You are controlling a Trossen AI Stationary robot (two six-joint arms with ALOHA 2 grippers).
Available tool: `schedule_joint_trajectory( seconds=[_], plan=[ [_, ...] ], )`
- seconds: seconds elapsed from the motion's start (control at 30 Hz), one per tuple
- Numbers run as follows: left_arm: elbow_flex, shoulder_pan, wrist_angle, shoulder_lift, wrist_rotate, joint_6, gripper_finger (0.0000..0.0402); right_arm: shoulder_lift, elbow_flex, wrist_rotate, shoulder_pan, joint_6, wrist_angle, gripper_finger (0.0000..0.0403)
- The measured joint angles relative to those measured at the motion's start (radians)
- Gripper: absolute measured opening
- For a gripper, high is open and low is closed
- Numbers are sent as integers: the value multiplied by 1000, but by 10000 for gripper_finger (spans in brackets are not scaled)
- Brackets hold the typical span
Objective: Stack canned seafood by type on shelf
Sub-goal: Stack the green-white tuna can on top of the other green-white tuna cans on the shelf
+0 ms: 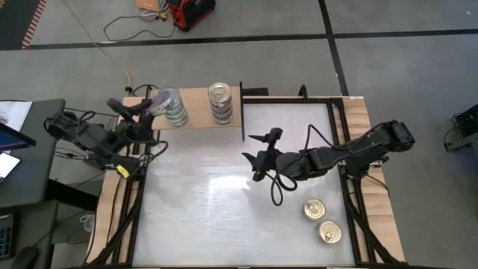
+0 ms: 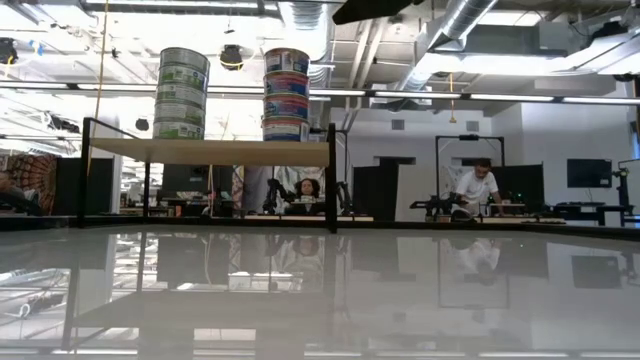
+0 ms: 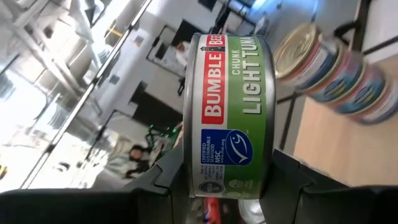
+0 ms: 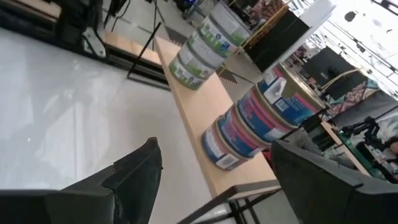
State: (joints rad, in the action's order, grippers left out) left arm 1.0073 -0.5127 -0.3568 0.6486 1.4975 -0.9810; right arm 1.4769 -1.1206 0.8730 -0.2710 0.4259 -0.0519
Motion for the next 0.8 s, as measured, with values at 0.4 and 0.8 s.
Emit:
schedule_joint_trajectory(
  seconds=[0.4,0.8],
  plan=[
    [38,283,6,31,-107,-86,138,0,0,-125,38,-33,-105,333],
    [291,520,-35,118,-600,2,138,0,0,-274,92,-69,-176,333]
  ],
)
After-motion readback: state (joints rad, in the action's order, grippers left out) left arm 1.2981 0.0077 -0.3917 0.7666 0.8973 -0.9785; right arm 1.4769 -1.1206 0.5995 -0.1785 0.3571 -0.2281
